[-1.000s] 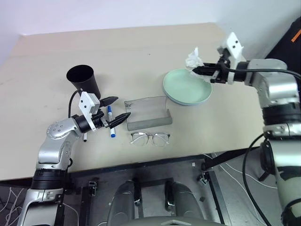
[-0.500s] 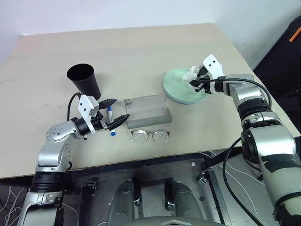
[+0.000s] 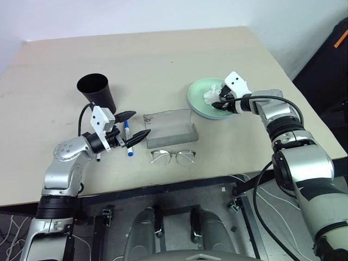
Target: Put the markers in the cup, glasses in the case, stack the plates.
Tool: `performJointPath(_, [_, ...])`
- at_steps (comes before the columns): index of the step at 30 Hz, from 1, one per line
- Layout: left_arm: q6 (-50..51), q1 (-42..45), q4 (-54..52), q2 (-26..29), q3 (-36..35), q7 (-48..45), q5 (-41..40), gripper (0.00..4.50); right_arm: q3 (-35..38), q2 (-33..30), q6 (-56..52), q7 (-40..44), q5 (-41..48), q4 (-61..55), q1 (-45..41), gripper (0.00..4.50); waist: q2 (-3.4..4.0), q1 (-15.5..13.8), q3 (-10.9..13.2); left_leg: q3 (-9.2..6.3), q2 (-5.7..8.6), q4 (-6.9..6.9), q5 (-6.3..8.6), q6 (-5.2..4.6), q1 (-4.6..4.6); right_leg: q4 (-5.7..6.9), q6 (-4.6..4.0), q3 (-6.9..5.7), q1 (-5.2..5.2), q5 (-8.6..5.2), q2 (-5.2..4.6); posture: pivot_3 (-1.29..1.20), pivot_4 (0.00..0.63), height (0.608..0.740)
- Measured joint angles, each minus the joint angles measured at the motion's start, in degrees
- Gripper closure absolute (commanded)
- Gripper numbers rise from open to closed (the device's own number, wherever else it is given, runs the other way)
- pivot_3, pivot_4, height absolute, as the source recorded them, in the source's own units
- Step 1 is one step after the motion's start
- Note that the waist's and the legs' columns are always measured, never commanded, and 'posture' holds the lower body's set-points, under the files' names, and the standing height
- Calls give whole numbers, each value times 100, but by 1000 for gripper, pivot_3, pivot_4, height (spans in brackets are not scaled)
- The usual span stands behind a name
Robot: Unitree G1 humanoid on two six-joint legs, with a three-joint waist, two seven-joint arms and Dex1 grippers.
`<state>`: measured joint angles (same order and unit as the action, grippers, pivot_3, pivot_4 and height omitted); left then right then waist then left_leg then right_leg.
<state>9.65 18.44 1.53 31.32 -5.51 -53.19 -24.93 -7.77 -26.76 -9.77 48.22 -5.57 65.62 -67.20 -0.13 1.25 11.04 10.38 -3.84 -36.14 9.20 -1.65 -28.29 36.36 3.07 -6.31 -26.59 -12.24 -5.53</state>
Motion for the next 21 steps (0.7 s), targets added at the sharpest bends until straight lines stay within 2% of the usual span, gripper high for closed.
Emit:
performJointPath(5, [-1, 34, 26, 0, 0, -25, 51, 0, 9, 0, 0, -56, -18, 0, -1, 15, 0, 0, 0, 7, -1, 0, 0, 0, 0, 1, -1, 3, -2, 0, -2, 0, 150, 715])
performJointPath(13, [1, 52, 50, 14, 0, -66, 57, 0, 244, -186, -73, 195, 170, -328, -2, 15, 0, 1, 0, 14, -1, 1, 0, 0, -3, 1, 3, 10, -9, 2, -3, 0, 150, 715])
performJointPath(17, [9, 82, 50, 45, -14, -63, 55, 0, 527, -421, -463, 762, 630, -1364, 23, 15, 0, -3, 0, 13, -4, 1, 4, -7, -2, 2, 3, 13, -12, 2, -3, 0, 150, 715])
performJointPath(21, [90, 43, -115, 107, -63, -23, 40, 0, 655, -701, -1677, 1729, 1457, -3196, 358, 15, -2, -9, -1, 8, -6, 0, 8, -14, -2, -2, -3, 15, -10, -2, -3, 0, 150, 715])
